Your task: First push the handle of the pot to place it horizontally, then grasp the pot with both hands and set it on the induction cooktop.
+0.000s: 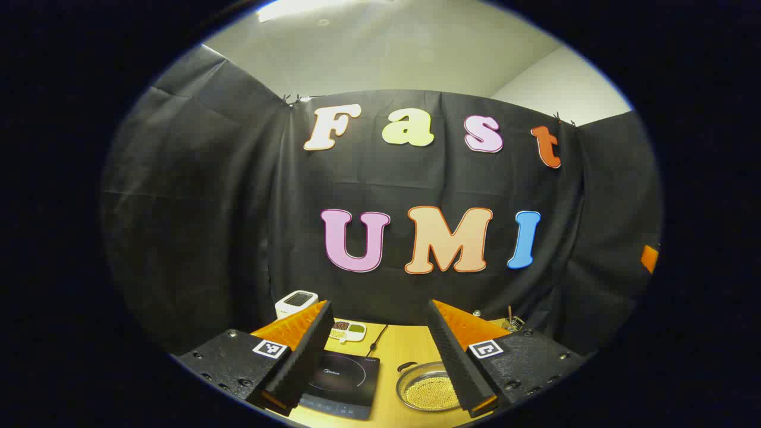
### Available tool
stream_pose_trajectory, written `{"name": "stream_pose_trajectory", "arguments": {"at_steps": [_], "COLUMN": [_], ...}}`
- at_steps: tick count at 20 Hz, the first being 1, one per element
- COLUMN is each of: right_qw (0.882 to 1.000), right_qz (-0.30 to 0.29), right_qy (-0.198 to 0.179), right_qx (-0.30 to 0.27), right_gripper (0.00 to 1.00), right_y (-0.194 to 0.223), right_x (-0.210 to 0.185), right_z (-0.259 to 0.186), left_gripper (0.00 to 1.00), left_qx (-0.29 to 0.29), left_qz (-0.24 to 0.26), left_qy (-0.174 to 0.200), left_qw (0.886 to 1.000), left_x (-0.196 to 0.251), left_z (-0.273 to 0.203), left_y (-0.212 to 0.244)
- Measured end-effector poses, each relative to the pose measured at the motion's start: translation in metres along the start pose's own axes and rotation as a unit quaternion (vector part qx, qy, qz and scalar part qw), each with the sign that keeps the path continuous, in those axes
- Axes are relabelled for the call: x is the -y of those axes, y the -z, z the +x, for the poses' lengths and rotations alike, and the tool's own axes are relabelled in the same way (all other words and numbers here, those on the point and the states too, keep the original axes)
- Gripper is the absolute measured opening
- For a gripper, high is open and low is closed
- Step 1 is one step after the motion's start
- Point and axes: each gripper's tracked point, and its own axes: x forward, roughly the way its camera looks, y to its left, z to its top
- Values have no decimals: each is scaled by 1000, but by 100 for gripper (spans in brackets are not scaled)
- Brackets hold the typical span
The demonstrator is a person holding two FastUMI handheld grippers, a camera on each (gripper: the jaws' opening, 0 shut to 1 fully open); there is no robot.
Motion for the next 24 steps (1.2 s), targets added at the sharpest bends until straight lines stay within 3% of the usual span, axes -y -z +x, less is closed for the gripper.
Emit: {"name": "stream_pose_trajectory", "arguments": {"at_steps": [5, 6, 10, 12, 13, 14, 15, 17, 23, 24], "right_qw": [1000, 1000, 1000, 1000, 1000, 1000, 1000, 999, 999, 999], "right_qz": [6, 6, 10, 8, 4, -1, -5, -11, -14, -13], "right_qy": [-9, -11, -15, -16, -16, -15, -14, -15, -16, -16], "right_qx": [-10, -11, -15, -18, -20, -22, -24, -26, -39, -41], "right_gripper": [95, 95, 95, 98, 100, 95, 100, 94, 95, 95], "right_y": [5, 4, 7, 8, 10, 11, 13, 14, 23, 24], "right_x": [-7, -8, -10, -9, -8, -8, -7, -9, -14, -15], "right_z": [0, 1, 4, 3, 2, 2, 1, 1, 0, 0], "left_gripper": [95, 92, 95, 92, 92, 92, 92, 95, 92, 95], "left_qx": [8, 6, 2, -1, -3, -6, -12, -24, -51, -56], "left_qz": [14, 15, 16, 16, 15, 13, 10, 5, -19, -23], "left_qy": [-10, -13, -23, -26, -26, -24, -21, -18, -17, -17], "left_qw": [1000, 1000, 1000, 1000, 1000, 1000, 1000, 1000, 998, 998], "left_x": [-11, -13, -18, -19, -19, -17, -16, -16, -19, -21], "left_z": [-2, -3, -6, -8, -8, -9, -8, -9, -10, -10], "left_y": [-2, 0, 3, 5, 7, 10, 13, 20, 37, 42]}}
